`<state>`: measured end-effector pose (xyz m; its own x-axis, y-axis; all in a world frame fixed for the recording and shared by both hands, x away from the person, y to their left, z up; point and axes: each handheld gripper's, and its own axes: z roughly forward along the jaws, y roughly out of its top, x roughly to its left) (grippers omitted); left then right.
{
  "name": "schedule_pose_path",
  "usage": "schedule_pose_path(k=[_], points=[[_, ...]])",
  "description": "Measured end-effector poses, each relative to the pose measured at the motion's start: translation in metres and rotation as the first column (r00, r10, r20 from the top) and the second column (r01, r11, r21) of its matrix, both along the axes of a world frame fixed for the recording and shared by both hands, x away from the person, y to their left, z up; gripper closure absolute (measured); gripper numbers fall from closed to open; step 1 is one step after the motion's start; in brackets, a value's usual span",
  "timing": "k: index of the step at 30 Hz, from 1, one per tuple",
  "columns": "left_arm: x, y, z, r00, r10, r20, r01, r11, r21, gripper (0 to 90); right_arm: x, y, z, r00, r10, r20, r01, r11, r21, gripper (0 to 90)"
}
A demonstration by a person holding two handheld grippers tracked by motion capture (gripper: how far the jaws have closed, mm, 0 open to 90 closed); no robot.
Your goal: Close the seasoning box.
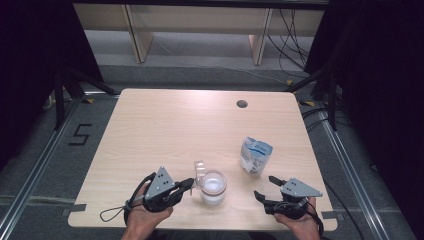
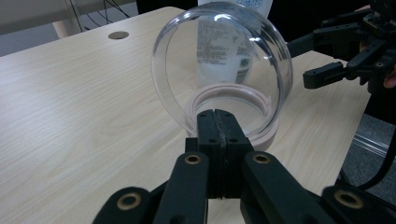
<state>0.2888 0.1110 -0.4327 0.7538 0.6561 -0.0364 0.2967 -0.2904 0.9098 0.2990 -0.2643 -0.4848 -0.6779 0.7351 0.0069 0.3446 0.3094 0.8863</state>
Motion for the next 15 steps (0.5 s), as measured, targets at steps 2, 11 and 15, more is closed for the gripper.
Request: schedule_pose_path(k=[2, 11, 15], points=[[0.0006, -0.0018, -0.0013, 1.0, -0.005, -0.008, 0.005, 0.9997, -0.023, 89.1, 0.0001, -0.0002, 0.0001, 1.0, -0.001, 0.003, 0.001, 1.0, -0.003, 26.0], [-0.0002, -0.0004, -0.0052, 0.9993, -0.009, -0.037, 0.008, 0.9997, -0.023, 75.4, -0.0004, 0.0008, -0.0001, 1.0, 0.001, -0.009, -0.001, 1.0, 0.006, 26.0], [-0.0007, -0.0006, -0.0086, 0.9979, -0.006, -0.065, 0.003, 0.999, -0.045, 60.9, -0.0008, -0.0004, 0.0009, 1.0, -0.008, 0.002, 0.008, 1.0, -0.001, 26.0]])
